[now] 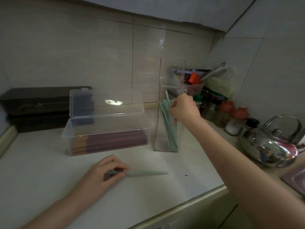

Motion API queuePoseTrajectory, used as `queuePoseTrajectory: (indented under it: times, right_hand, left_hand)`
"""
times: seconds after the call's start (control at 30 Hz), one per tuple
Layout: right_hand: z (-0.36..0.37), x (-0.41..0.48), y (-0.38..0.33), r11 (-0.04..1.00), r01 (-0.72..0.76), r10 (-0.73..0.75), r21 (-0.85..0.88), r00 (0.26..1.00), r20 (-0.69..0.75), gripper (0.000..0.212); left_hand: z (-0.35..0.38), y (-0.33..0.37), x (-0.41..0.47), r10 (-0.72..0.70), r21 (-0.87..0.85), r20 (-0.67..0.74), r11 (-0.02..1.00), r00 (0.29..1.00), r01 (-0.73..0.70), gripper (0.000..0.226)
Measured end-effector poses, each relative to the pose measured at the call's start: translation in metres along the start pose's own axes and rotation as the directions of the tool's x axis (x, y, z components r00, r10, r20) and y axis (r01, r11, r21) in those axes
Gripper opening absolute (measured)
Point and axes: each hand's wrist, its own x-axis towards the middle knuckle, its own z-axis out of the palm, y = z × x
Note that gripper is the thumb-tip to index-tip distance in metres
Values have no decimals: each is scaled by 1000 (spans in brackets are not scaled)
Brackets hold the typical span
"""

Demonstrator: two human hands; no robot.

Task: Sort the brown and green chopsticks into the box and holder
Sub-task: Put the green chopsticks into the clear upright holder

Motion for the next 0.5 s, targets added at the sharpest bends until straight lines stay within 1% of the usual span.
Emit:
queuePoseTrajectory:
  times: [0.1,0.17,0.23,0.3,0.37,0.43,0.5]
  right_hand:
    - [-1,-1,-5,986,-25,26,-162,1000,7,16]
    - [-4,-4,-9,964,-25,33,-264,999,27,23]
    - [-7,-9,-10,952,-26,40,-304,998,40,23]
    - [-9,-14,-8,963,3,-7,-271,1000,-11,15]
    - [-8,-24,-5,971,84,-114,-222,985,-128,13]
    - [-4,-42,0,969,192,-222,-156,952,-210,15]
    - [5,-69,4,954,293,-299,-65,922,-245,13]
  left_hand:
    - [1,1,1,-86,-156,-91,985,992,71,19]
    - [3,1,2,-158,-296,-135,949,978,112,24]
    - [2,0,5,-201,-406,-168,906,965,119,24]
    - [-1,0,9,-233,-468,-207,876,950,112,25]
    - [-6,1,13,-230,-503,-259,861,938,72,22]
    - [-13,6,18,-186,-496,-302,868,935,13,38]
    - [-23,14,26,-171,-500,-331,866,928,-19,41]
